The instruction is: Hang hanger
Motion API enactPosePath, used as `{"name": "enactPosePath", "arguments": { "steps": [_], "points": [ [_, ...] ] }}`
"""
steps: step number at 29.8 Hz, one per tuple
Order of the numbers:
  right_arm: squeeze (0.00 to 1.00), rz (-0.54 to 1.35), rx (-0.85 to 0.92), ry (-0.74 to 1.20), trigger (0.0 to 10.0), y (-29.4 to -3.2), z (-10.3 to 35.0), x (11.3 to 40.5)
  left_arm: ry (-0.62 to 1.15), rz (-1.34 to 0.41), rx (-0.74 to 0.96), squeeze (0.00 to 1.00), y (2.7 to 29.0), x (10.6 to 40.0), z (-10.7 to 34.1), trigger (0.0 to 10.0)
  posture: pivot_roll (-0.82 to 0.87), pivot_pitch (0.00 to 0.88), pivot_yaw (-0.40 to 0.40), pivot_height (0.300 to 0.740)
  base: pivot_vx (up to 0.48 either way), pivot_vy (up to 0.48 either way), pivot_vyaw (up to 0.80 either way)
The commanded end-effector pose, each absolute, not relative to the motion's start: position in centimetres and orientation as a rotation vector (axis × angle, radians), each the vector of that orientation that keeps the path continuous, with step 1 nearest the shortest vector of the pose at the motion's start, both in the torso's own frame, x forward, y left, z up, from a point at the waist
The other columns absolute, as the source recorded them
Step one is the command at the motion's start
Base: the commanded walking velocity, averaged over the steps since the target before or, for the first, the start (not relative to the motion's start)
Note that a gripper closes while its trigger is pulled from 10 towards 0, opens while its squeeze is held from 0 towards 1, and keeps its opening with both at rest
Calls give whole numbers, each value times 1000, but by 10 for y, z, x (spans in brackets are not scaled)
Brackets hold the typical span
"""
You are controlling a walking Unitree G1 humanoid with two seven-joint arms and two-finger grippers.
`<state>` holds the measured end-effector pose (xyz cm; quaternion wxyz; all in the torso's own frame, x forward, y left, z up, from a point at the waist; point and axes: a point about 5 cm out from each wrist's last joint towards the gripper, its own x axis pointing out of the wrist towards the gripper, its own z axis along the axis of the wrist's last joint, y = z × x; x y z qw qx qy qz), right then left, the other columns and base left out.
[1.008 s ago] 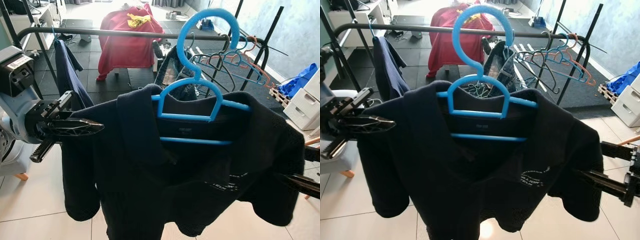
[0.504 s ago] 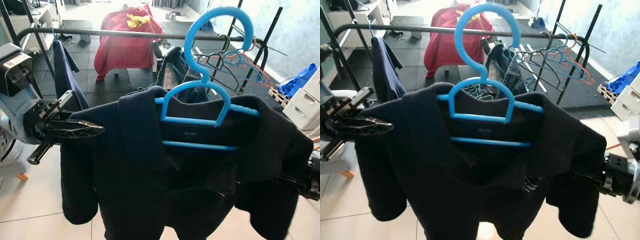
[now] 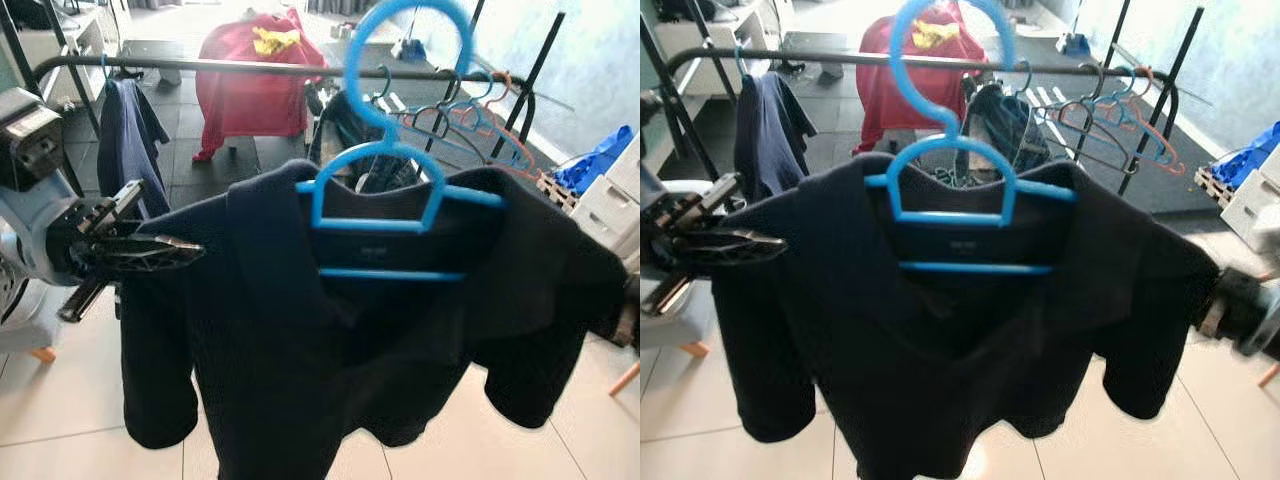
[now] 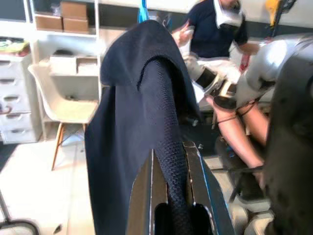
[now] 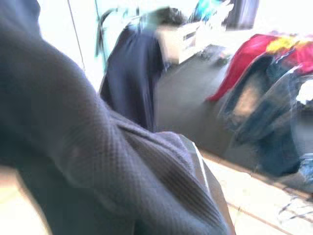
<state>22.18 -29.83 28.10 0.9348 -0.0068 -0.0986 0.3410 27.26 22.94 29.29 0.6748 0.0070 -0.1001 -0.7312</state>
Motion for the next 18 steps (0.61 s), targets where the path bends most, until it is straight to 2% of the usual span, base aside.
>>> {"name": "enactPosePath", "arguments": {
  "steps": [1, 3, 4, 6, 7, 9, 10, 11, 13, 17, 18],
  "points": [
    [0, 627, 5, -271, 0, -310, 290, 219, -181, -1617, 35, 0, 233, 276, 285, 10000, -70, 101, -50, 740, 0, 0, 0],
    [0, 627, 5, -271, 0, -310, 290, 219, -181, -1617, 35, 0, 233, 276, 285, 10000, -70, 101, -50, 740, 0, 0, 0],
    [0, 558, 19, -323, 0, -320, 299, 221, -152, -1580, 37, 0, 238, 279, 276, 10000, -70, 101, -50, 740, 0, 0, 0],
    [0, 558, 19, -323, 0, -320, 299, 221, -152, -1580, 37, 0, 238, 279, 276, 10000, -70, 101, -50, 740, 0, 0, 0],
    [0, 470, 30, -382, 0, -333, 310, 223, -130, -1552, 31, 0, 243, 280, 268, 10000, -71, 103, -49, 740, 0, 0, 0],
    [0, 470, 30, -382, 0, -333, 310, 223, -130, -1552, 31, 0, 243, 280, 268, 10000, -71, 103, -49, 740, 0, 0, 0],
    [0, 377, 46, -435, 0, -346, 320, 224, -125, -1532, 27, 0, 246, 280, 263, 10000, -71, 105, -50, 740, 0, 0, 0],
    [0, 377, 46, -435, 0, -346, 320, 224, -125, -1532, 27, 0, 246, 280, 263, 10000, -71, 105, -50, 740, 0, 0, 0],
    [0, 187, 81, -502, 0, -373, 333, 222, -164, -1525, 2, 0, 251, 277, 267, 10000, -69, 105, -52, 740, 0, 0, 0],
    [0, 118, 97, -517, 0, -383, 336, 221, -185, -1530, -4, 0, 252, 275, 270, 10000, -69, 105, -52, 740, 0, 0, 0],
    [0, 46, 116, -529, 0, -394, 338, 219, -203, -1540, -6, 0, 251, 273, 273, 10000, -70, 109, -49, 740, 0, 0, 0]
  ]
}}
